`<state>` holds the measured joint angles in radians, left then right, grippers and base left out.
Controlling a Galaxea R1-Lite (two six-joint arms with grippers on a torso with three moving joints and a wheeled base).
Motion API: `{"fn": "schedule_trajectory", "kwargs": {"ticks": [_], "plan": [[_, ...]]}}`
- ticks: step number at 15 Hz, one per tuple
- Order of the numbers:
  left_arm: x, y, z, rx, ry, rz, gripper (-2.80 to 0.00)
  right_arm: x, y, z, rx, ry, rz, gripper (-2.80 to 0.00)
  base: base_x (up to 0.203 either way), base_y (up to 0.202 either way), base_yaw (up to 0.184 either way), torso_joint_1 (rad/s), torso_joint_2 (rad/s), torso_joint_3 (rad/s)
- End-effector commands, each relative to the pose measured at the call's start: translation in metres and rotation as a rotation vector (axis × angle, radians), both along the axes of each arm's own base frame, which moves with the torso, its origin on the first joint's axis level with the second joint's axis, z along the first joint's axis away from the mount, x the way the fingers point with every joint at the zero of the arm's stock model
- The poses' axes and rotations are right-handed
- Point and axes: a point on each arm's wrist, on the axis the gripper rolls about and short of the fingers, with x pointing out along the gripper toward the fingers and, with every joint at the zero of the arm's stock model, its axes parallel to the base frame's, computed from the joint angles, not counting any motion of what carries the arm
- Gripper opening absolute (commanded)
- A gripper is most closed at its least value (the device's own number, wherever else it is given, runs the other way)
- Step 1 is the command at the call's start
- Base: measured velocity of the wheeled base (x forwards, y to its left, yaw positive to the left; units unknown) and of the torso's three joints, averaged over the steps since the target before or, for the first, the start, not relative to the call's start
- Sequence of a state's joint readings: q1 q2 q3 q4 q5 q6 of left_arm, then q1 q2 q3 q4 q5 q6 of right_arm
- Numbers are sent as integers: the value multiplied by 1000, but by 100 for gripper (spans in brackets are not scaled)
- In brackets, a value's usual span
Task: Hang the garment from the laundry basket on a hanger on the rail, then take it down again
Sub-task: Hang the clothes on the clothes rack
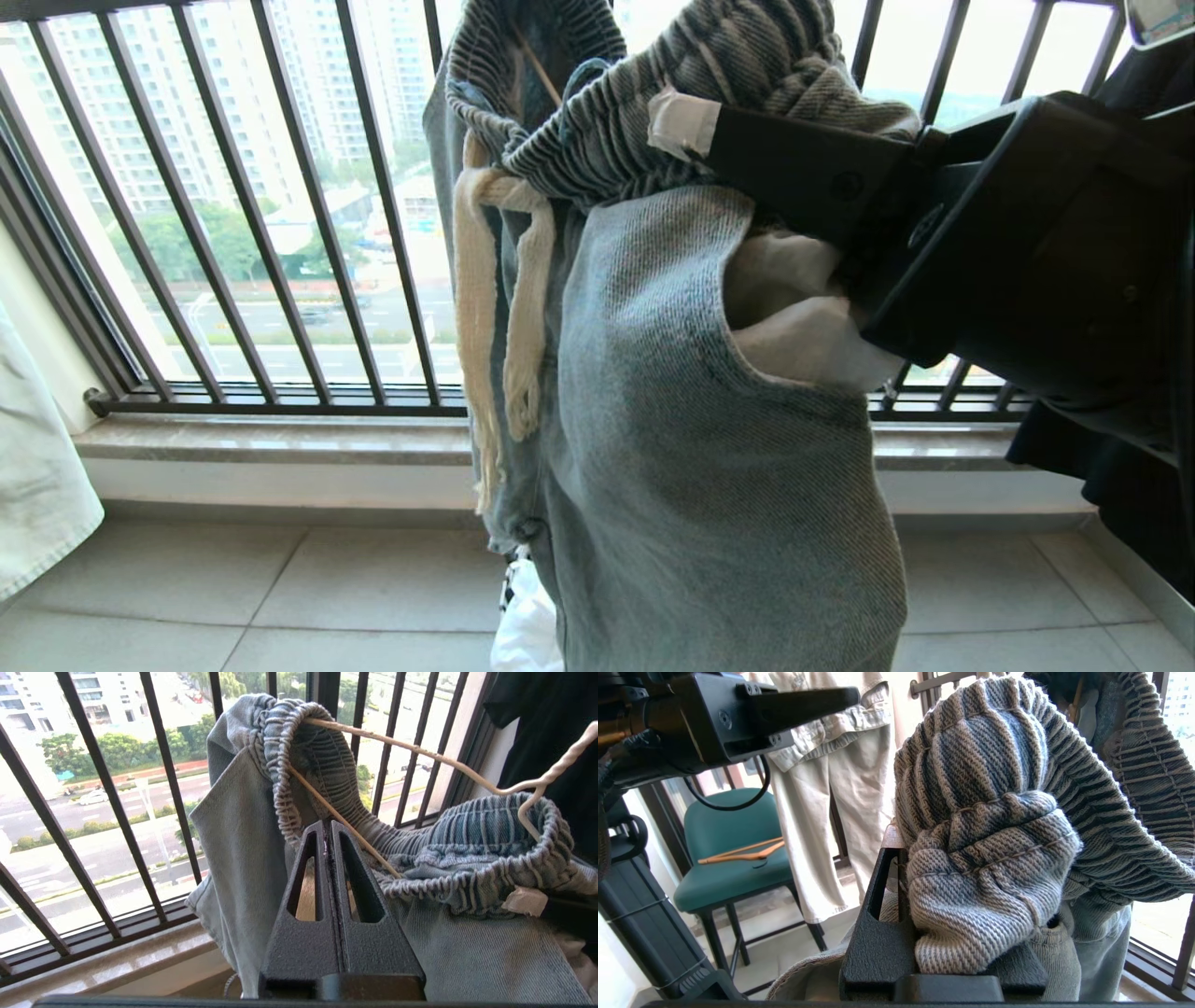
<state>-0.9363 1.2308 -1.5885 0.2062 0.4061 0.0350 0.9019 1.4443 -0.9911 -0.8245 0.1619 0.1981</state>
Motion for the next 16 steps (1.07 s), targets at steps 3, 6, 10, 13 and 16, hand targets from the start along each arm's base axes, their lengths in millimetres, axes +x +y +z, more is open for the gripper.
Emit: {"fn": "schedule_trajectory", "kwargs": {"ticks": [3,6,10,13,16], "plan": [[20,-3,6,7,4,97,-280,-1,-1,-1,-3,0,3,-280,0,0,0,0,0,0],[27,2,23,34,30,145,-280,-4,-5,-2,-27,15,9,-280,0,0,0,0,0,0],[20,8,19,195,109,68,-280,-13,-14,0,-72,28,58,-280,0,0,0,0,0,0],[15,11,13,298,106,-73,-280,-11,-12,-4,-116,58,58,-280,0,0,0,0,0,0],[20,7,9,333,125,-73,0,-11,-12,-6,-143,48,53,-280,0,0,0,0,0,0]]}}
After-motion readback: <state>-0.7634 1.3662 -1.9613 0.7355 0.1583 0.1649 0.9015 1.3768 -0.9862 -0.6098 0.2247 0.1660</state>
